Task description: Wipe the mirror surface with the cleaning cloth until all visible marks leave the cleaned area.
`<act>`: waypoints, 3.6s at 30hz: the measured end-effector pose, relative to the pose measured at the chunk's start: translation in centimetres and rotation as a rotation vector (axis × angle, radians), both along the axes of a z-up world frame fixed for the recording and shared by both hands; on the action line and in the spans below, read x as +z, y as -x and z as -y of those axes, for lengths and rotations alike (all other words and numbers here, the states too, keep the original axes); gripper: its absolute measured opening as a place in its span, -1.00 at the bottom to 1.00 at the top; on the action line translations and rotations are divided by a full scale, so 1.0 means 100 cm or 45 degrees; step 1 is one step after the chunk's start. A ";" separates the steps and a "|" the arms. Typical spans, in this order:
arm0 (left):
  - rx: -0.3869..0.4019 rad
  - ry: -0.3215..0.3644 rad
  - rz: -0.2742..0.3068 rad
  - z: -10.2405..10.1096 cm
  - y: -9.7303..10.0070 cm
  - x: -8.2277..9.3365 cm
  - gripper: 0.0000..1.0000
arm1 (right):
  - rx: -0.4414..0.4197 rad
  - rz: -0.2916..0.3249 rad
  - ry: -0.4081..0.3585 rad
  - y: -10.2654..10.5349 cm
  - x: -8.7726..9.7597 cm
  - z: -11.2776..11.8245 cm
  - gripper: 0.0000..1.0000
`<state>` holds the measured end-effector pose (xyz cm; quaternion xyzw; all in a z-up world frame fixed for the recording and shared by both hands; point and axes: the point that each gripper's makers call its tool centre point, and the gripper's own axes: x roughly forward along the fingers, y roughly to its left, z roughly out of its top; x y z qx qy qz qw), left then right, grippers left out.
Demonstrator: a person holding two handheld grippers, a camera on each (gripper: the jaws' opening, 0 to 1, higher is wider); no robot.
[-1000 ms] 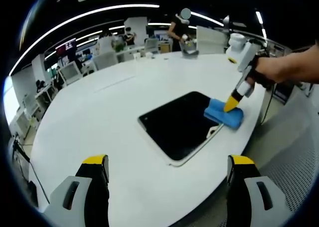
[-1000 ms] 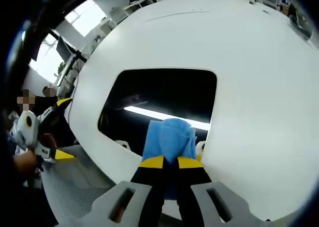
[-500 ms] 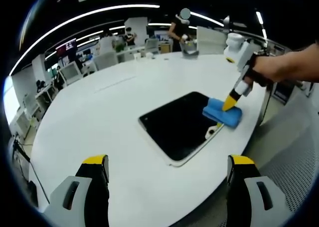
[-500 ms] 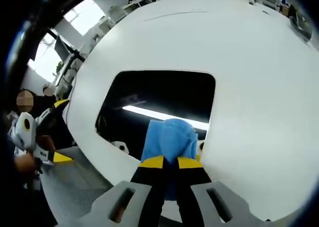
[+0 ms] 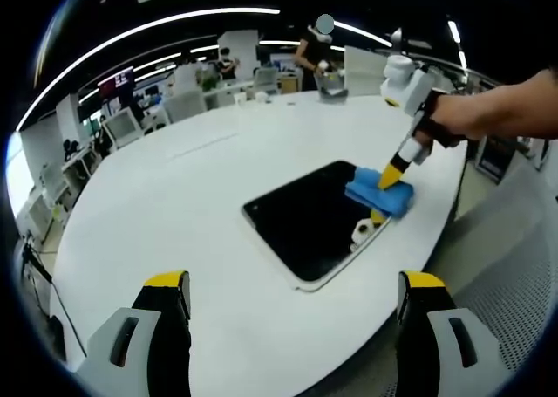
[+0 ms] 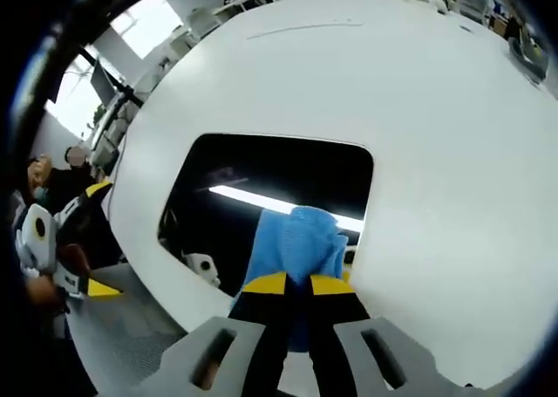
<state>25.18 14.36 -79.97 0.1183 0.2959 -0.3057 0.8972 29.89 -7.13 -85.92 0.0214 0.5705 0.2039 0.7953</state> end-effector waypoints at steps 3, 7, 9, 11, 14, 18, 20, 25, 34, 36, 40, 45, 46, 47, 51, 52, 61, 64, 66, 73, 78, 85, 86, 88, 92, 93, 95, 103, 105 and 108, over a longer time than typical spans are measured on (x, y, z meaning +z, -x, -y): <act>0.002 0.000 0.001 0.000 0.000 0.000 0.99 | -0.002 0.000 0.004 -0.005 0.000 0.000 -0.96; 0.002 -0.004 0.000 -0.001 0.000 0.000 0.99 | -0.005 0.002 0.006 -0.011 0.000 0.000 -0.96; 0.001 -0.006 -0.002 -0.001 0.000 -0.001 0.99 | -0.007 0.005 0.008 -0.014 0.000 0.000 -0.96; 0.001 -0.007 -0.003 -0.001 0.000 -0.001 0.99 | -0.010 0.006 0.007 -0.016 0.000 0.000 -0.96; 0.001 -0.007 -0.003 -0.001 0.000 -0.001 0.99 | -0.014 0.007 0.007 -0.021 0.001 0.000 -0.96; -0.001 -0.011 -0.004 -0.001 0.000 -0.002 0.99 | -0.012 0.010 0.014 -0.028 0.000 0.000 -0.96; 0.000 -0.009 -0.007 -0.001 0.000 -0.002 0.99 | -0.013 0.012 0.014 -0.031 0.000 0.001 -0.96; 0.000 -0.010 -0.007 -0.002 0.000 -0.002 0.99 | -0.014 0.018 0.017 -0.039 0.001 0.001 -0.96; 0.004 -0.009 -0.010 -0.002 0.000 -0.002 0.99 | -0.021 0.025 0.024 -0.054 0.002 0.002 -0.96; 0.004 -0.011 -0.009 -0.002 0.000 -0.002 0.99 | -0.023 0.026 0.028 -0.057 0.003 0.002 -0.96; 0.004 -0.011 -0.011 -0.002 0.000 -0.002 0.99 | -0.034 0.026 0.027 -0.064 0.003 0.003 -0.96; 0.005 -0.013 -0.014 -0.003 0.000 -0.003 0.99 | -0.041 0.031 0.034 -0.070 0.004 0.003 -0.96; 0.005 -0.013 -0.013 -0.003 0.000 -0.003 0.99 | -0.043 0.032 0.034 -0.071 0.004 0.003 -0.96; 0.006 -0.014 -0.012 -0.003 -0.001 -0.003 0.99 | -0.043 0.033 0.035 -0.073 0.004 0.003 -0.96; 0.010 -0.013 -0.011 -0.004 -0.002 -0.003 0.99 | -0.050 0.035 0.037 -0.077 0.005 0.004 -0.96; 0.011 -0.012 -0.012 -0.004 -0.002 -0.004 0.99 | -0.052 0.035 0.037 -0.078 0.005 0.004 -0.96; 0.018 -0.014 -0.010 -0.005 -0.002 -0.004 0.99 | -0.066 0.052 0.038 -0.091 0.004 0.005 -0.96; 0.018 -0.015 -0.010 -0.005 -0.002 -0.003 0.99 | -0.068 0.057 0.042 -0.095 0.003 0.005 -0.96; 0.017 -0.017 -0.011 -0.005 -0.002 -0.003 0.99 | -0.071 0.058 0.044 -0.098 0.002 0.006 -0.96; 0.020 -0.017 -0.011 -0.005 -0.001 -0.003 0.99 | -0.066 0.064 0.045 -0.101 0.001 0.007 -0.96; 0.018 -0.015 -0.009 -0.004 -0.002 -0.003 0.99 | -0.067 0.063 0.041 -0.098 0.002 0.006 -0.96; 0.013 -0.021 -0.008 -0.004 -0.002 -0.005 0.99 | -0.090 0.068 0.007 -0.094 0.006 0.006 -0.95; 0.015 -0.021 -0.008 -0.004 -0.003 -0.004 0.99 | -0.097 0.068 -0.002 -0.093 0.006 0.006 -0.95; 0.018 -0.017 -0.012 -0.004 -0.002 -0.004 0.99 | -0.090 0.072 -0.004 -0.091 0.009 0.007 -0.95; 0.022 -0.013 -0.013 -0.005 -0.003 -0.004 0.99 | -0.077 0.095 0.006 -0.091 0.016 0.014 -0.95; 0.021 -0.013 -0.012 -0.005 -0.003 -0.004 0.99 | -0.081 0.100 0.006 -0.092 0.018 0.018 -0.95; 0.022 -0.012 -0.011 -0.004 -0.003 -0.004 0.99 | -0.089 0.107 0.005 -0.092 0.021 0.023 -0.95; 0.020 -0.008 -0.008 -0.004 -0.003 -0.003 0.99 | -0.100 0.116 0.042 -0.090 0.027 0.050 -0.95; 0.021 -0.011 -0.007 -0.004 -0.003 -0.004 0.99 | -0.112 0.099 0.050 -0.087 0.025 0.059 -0.95; 0.023 -0.007 -0.004 -0.004 -0.003 -0.003 0.99 | -0.146 0.088 0.062 -0.083 0.021 0.074 -0.94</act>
